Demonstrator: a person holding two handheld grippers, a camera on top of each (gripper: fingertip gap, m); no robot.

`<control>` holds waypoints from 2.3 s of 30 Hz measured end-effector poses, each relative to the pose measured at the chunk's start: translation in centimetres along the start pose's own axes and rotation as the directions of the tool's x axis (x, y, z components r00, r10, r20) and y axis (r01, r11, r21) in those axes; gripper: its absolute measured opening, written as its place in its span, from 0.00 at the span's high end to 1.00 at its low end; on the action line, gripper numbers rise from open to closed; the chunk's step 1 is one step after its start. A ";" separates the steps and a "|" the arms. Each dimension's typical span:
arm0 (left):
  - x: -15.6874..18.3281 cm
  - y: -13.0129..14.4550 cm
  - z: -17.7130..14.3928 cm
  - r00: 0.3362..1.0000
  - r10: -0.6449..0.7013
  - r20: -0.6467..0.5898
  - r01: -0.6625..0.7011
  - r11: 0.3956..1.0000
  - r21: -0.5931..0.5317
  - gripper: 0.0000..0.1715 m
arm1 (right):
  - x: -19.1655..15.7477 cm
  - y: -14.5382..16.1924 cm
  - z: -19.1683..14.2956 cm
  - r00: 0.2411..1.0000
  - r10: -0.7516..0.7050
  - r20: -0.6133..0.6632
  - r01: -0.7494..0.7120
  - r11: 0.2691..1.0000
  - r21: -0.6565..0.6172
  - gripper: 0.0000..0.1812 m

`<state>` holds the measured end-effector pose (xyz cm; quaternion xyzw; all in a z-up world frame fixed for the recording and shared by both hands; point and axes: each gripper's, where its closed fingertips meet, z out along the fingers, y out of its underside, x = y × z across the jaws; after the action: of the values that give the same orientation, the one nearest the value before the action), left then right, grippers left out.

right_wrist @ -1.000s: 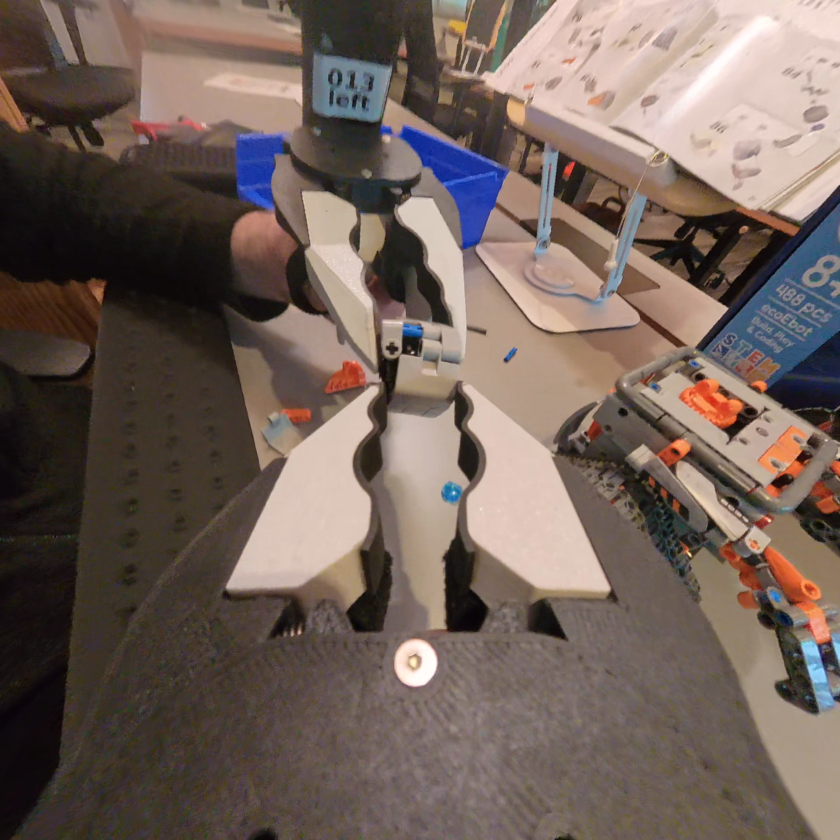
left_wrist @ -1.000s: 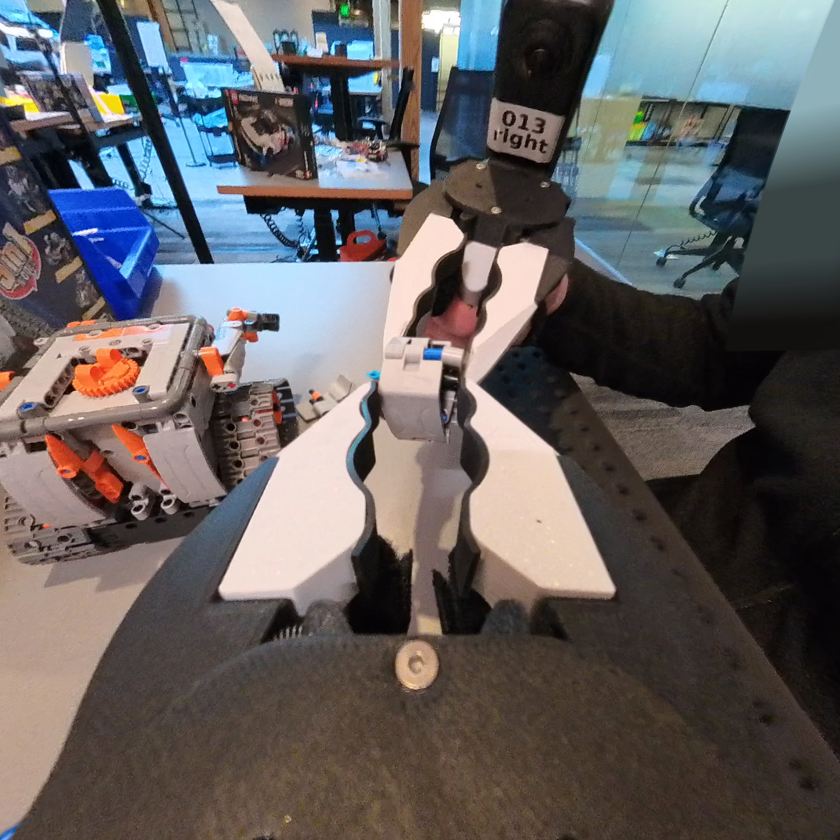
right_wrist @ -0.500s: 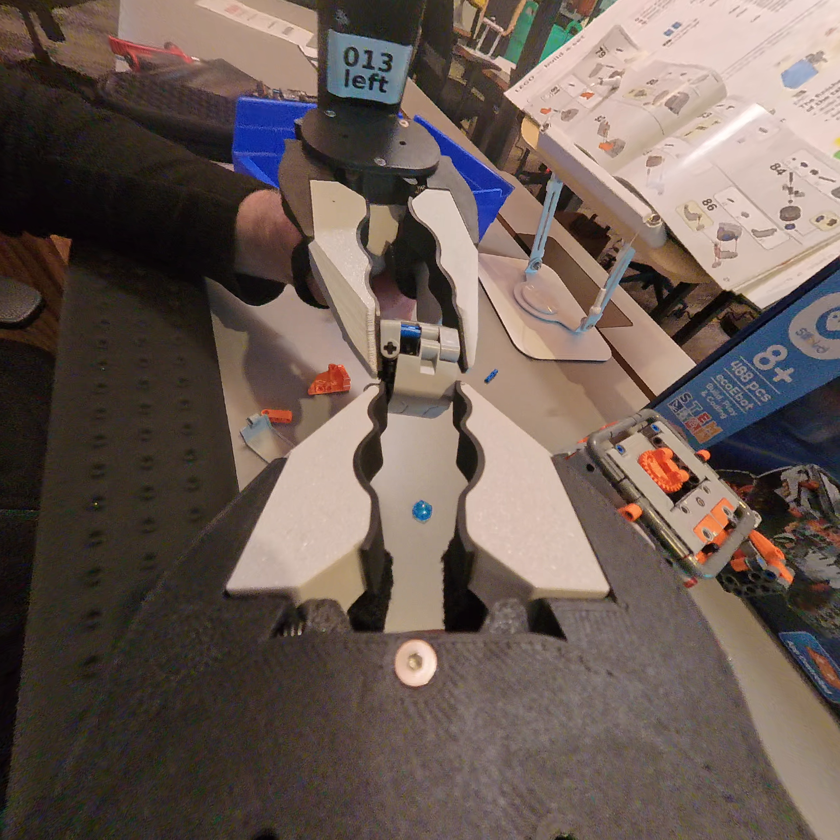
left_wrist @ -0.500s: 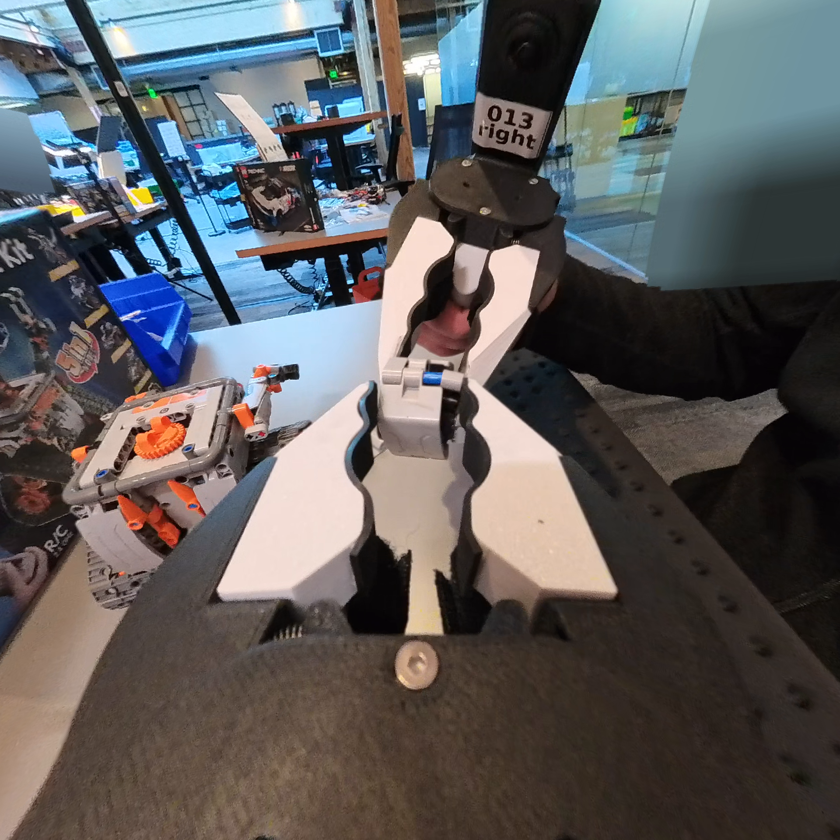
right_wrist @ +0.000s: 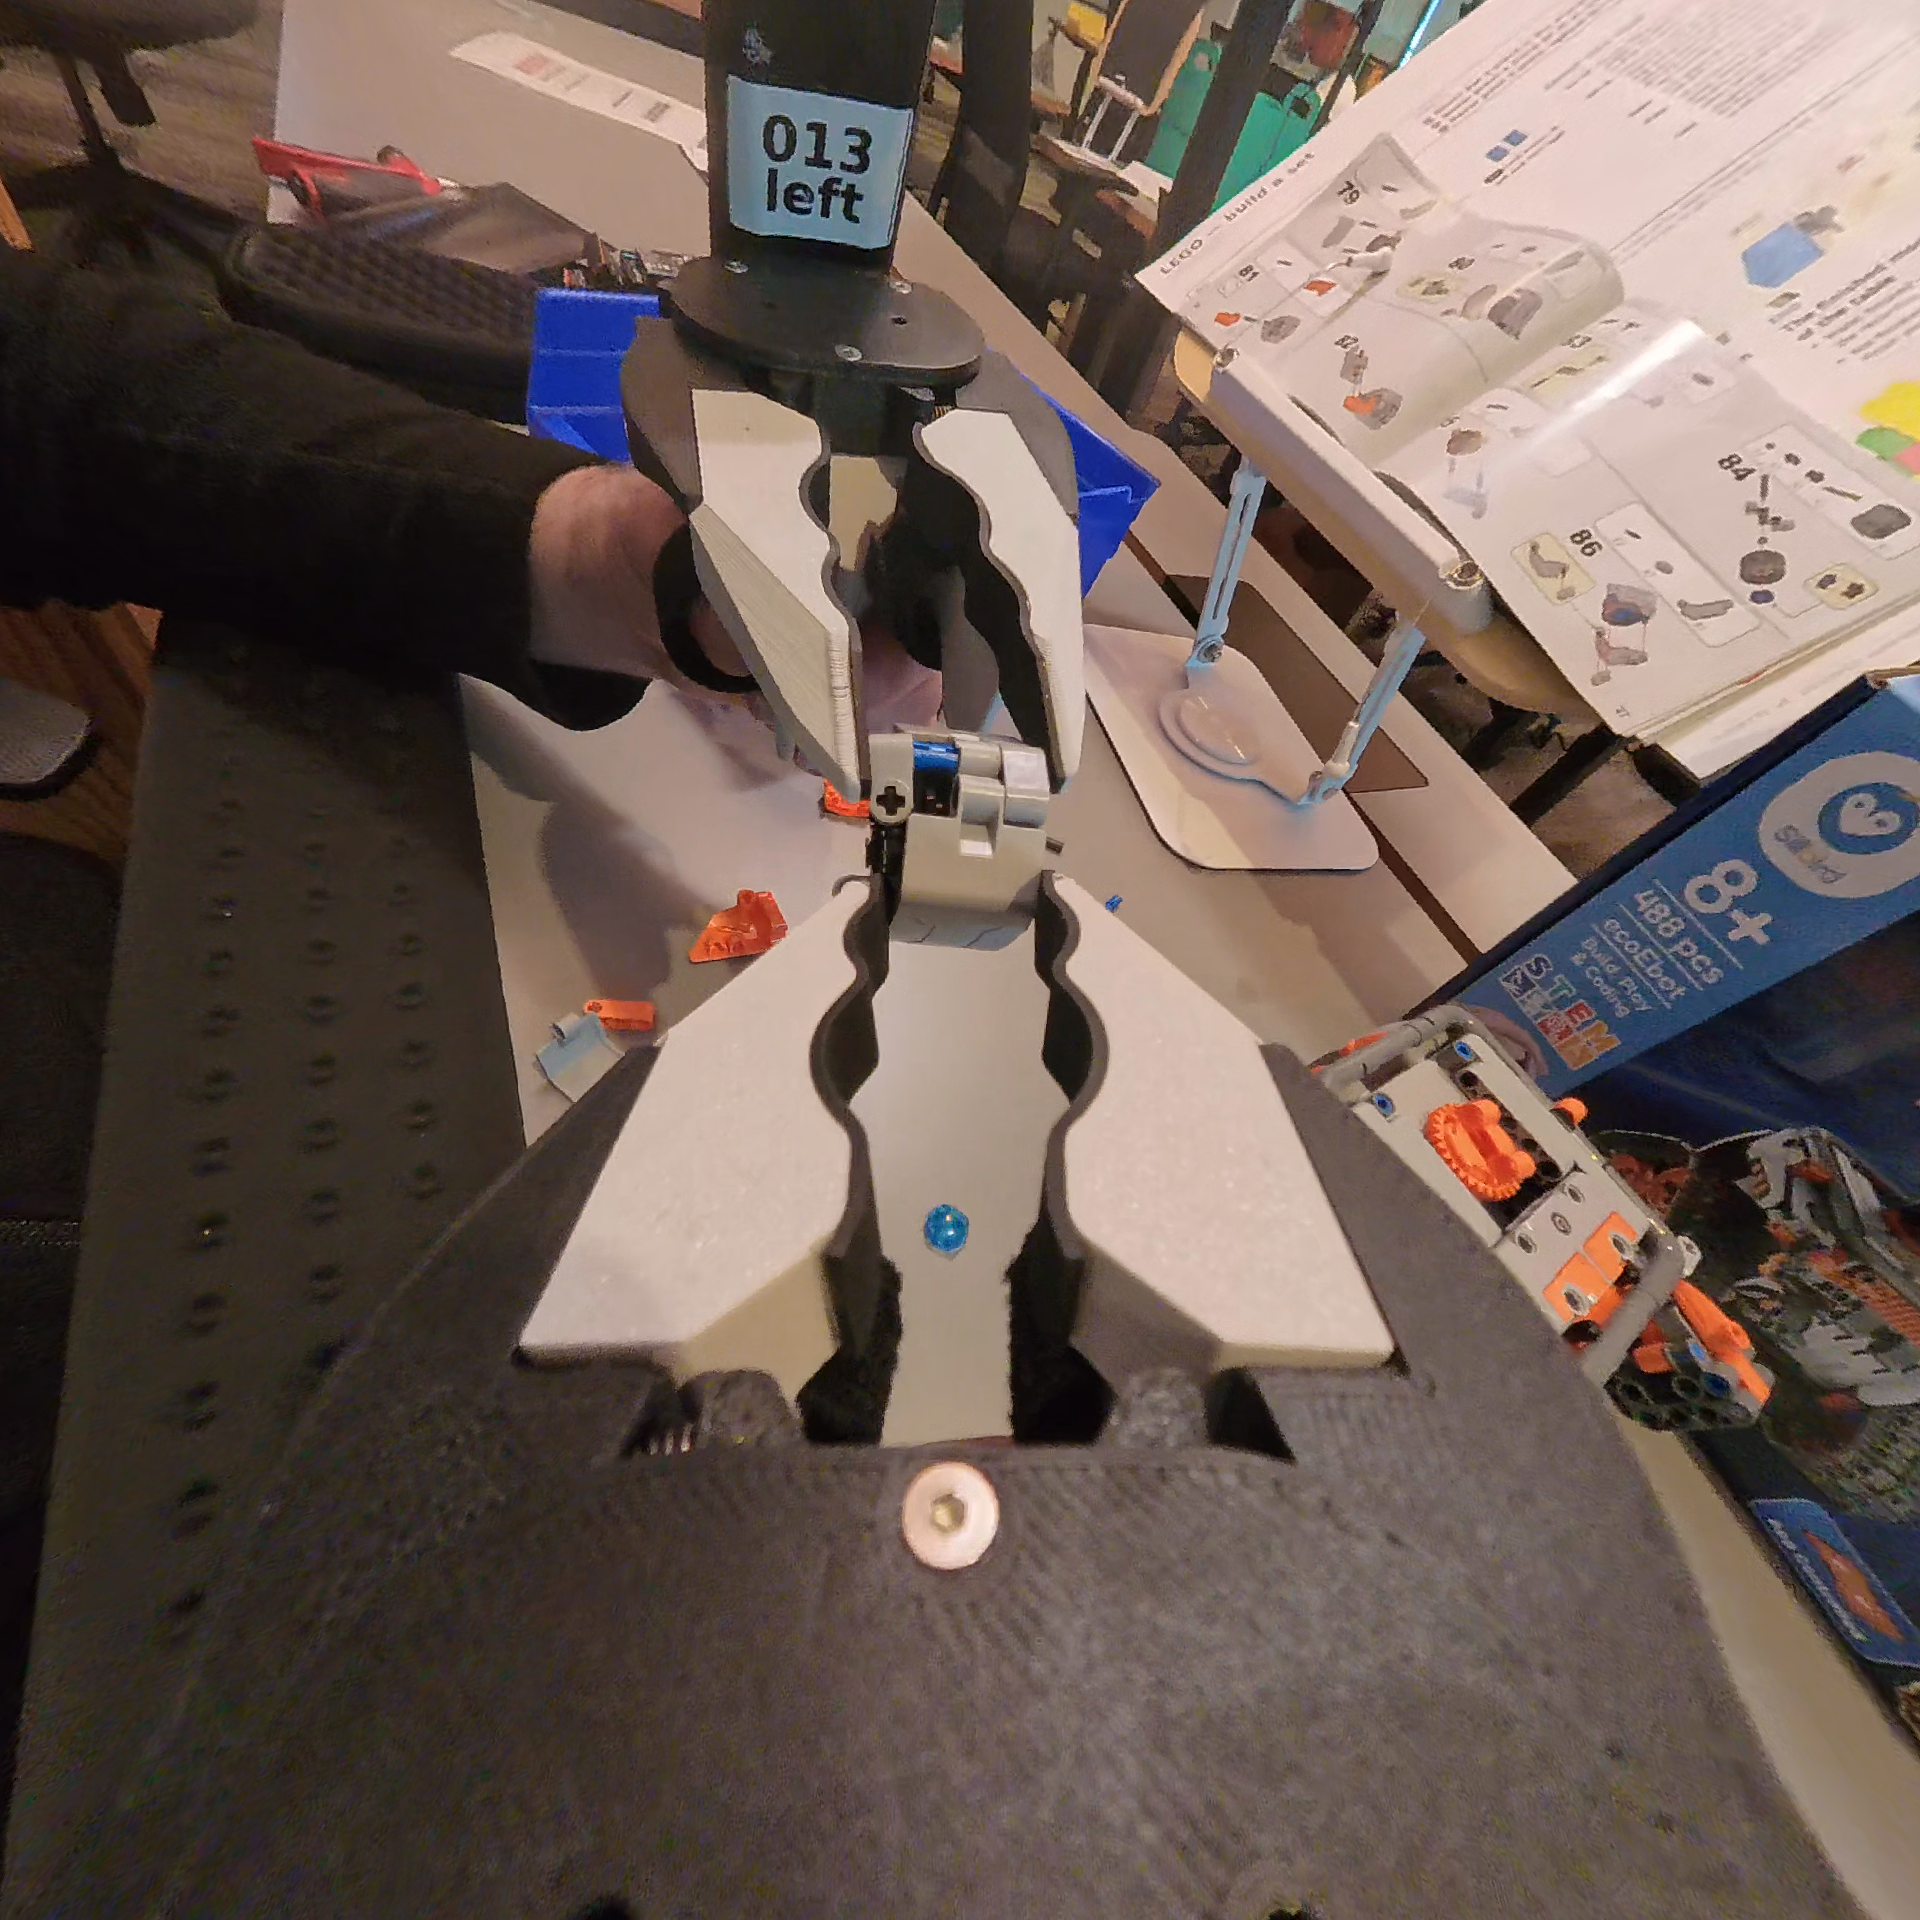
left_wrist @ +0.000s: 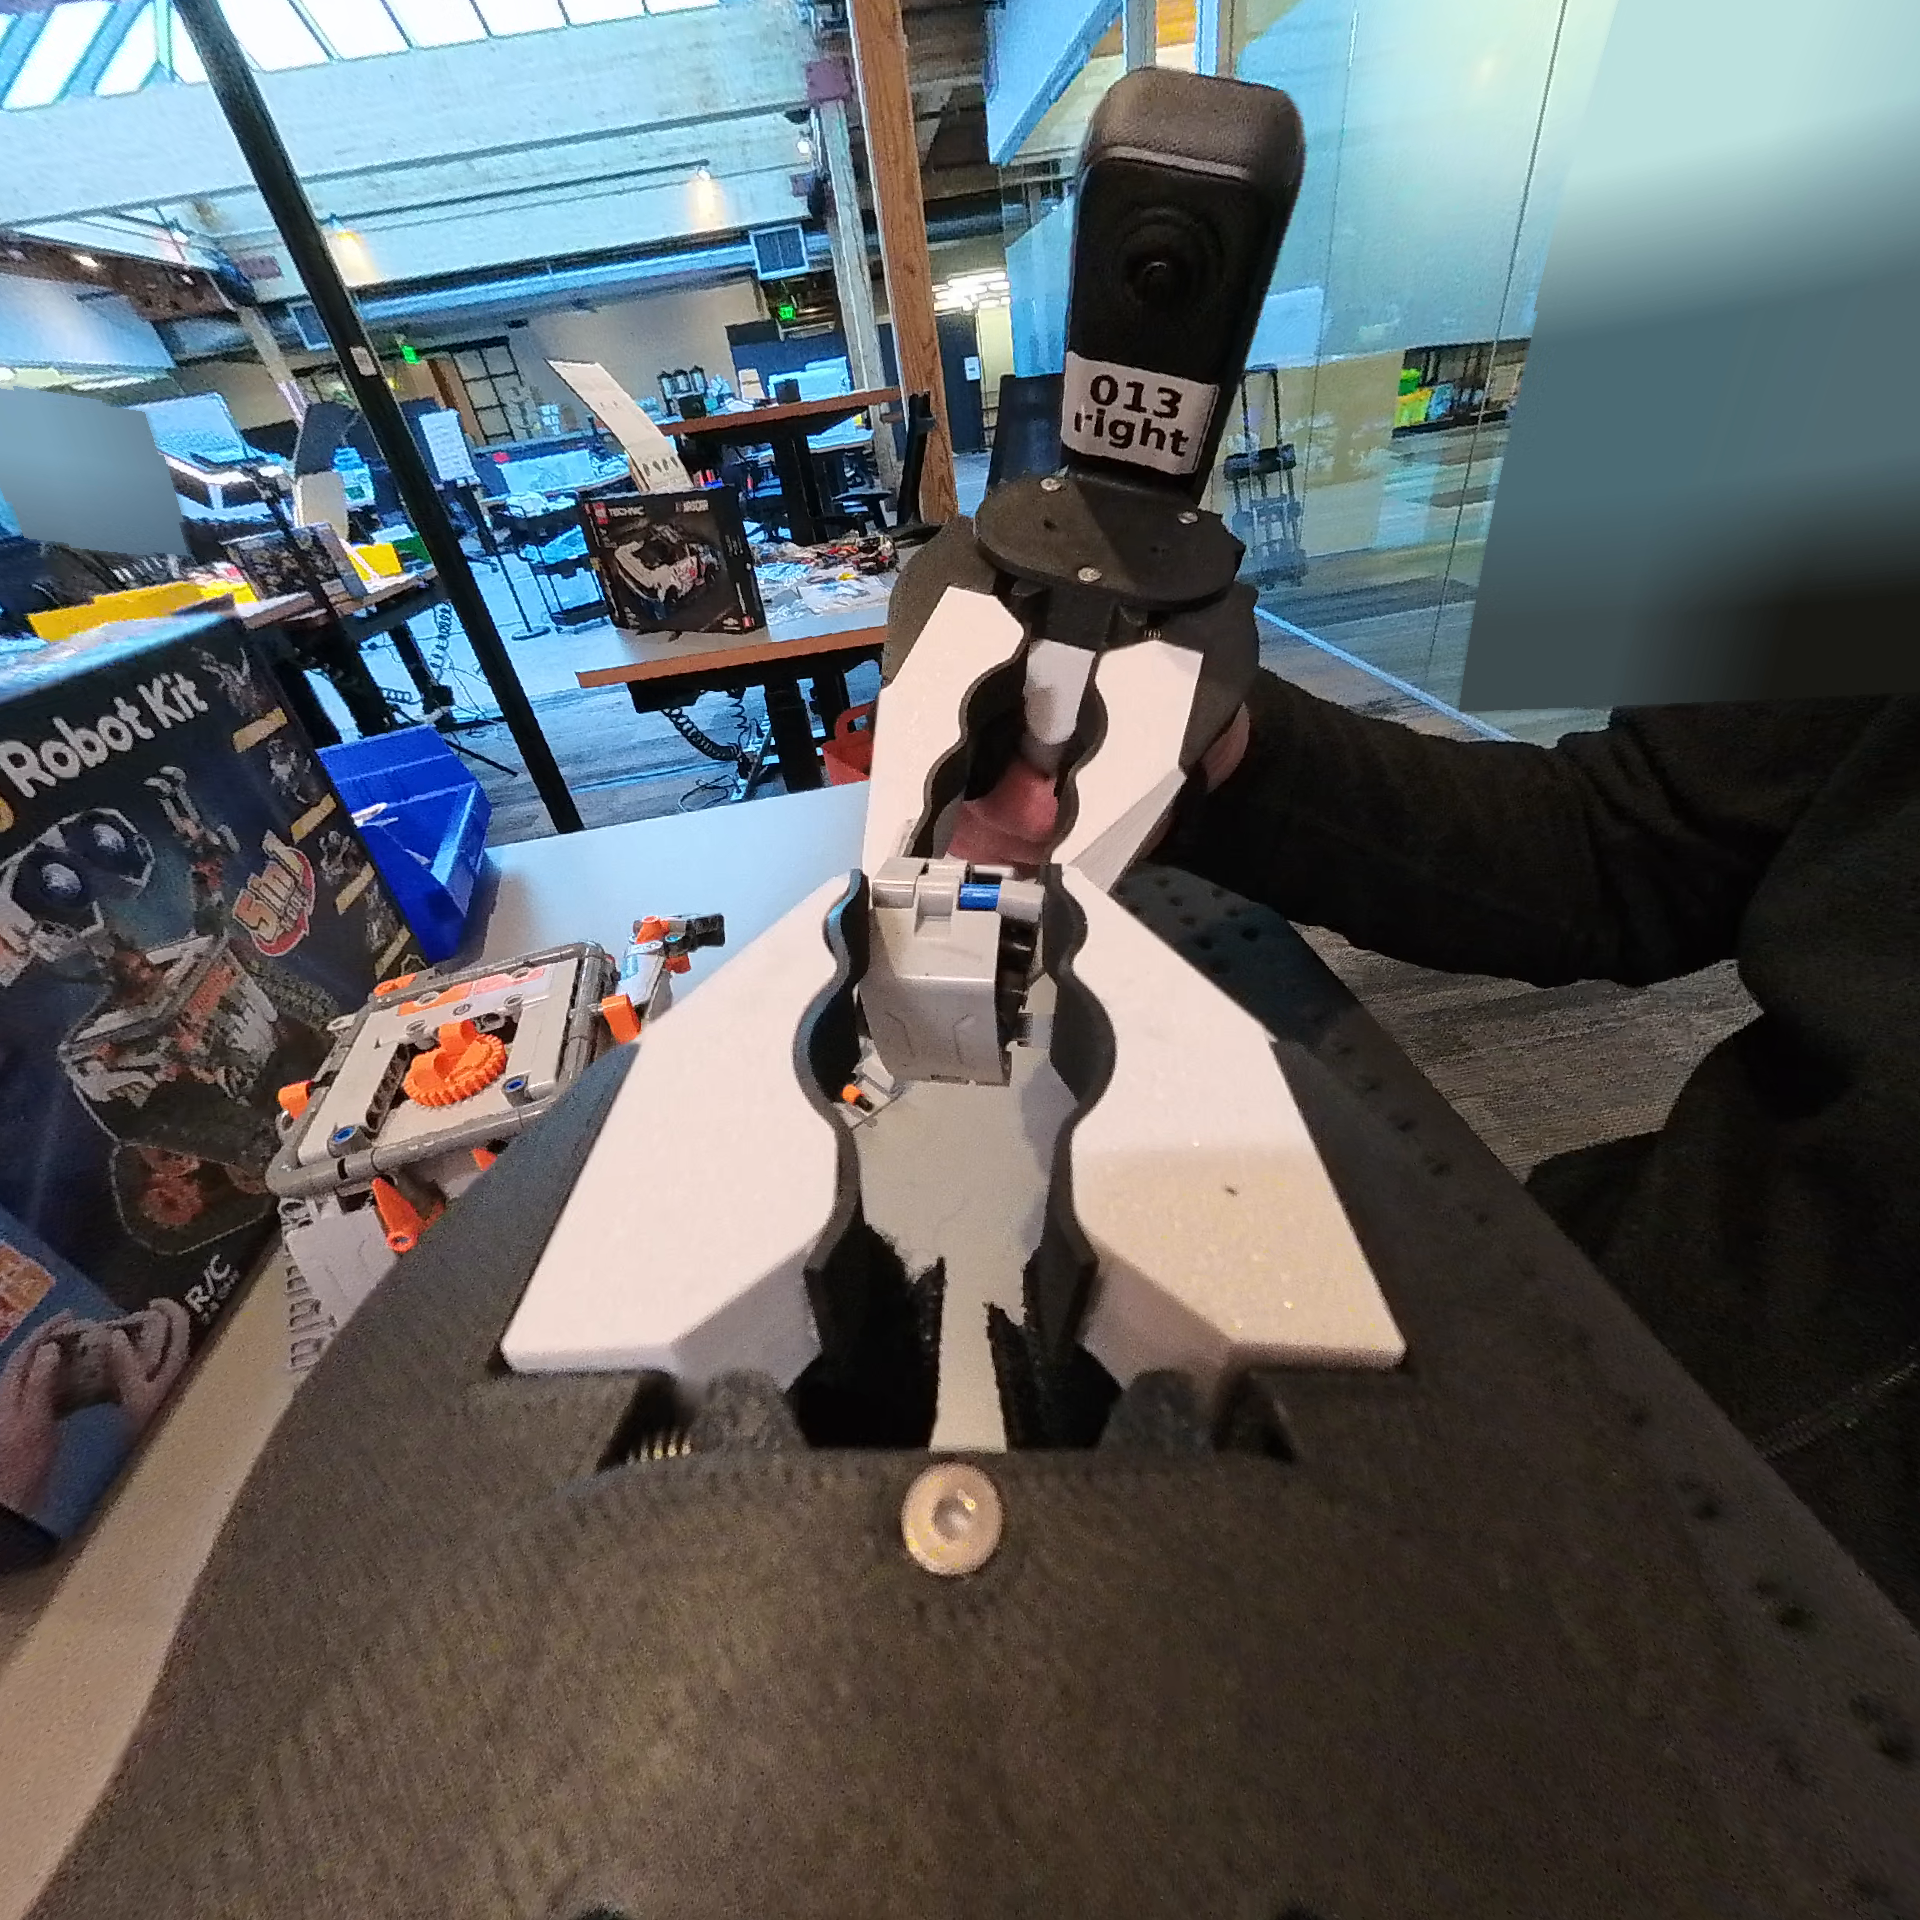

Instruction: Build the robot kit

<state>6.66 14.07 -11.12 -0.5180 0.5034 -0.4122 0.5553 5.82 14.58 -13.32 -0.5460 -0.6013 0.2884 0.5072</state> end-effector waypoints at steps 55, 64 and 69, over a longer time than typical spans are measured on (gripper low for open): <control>-3.3 -1.5 -2.3 0.980 0.037 0.193 -0.048 0.997 0.052 0.66 | 3.8 -4.3 -0.7 0.925 -0.200 -0.325 0.243 0.965 0.098 0.86; -2.3 -3.3 -2.2 0.987 -0.031 0.156 0.017 0.996 0.092 0.61 | 3.7 -5.8 0.7 0.323 -0.829 -0.457 0.677 0.540 -0.500 0.86; -2.7 -3.3 -2.6 0.983 -0.052 0.175 0.035 0.995 0.098 0.74 | 2.3 -6.9 1.4 0.182 -0.860 -0.476 0.729 0.443 -0.521 0.85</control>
<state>3.87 15.85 -7.36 -0.5366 0.4204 -0.3997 0.6129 2.23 15.45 -6.89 -0.2561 -0.5802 -0.2995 0.7128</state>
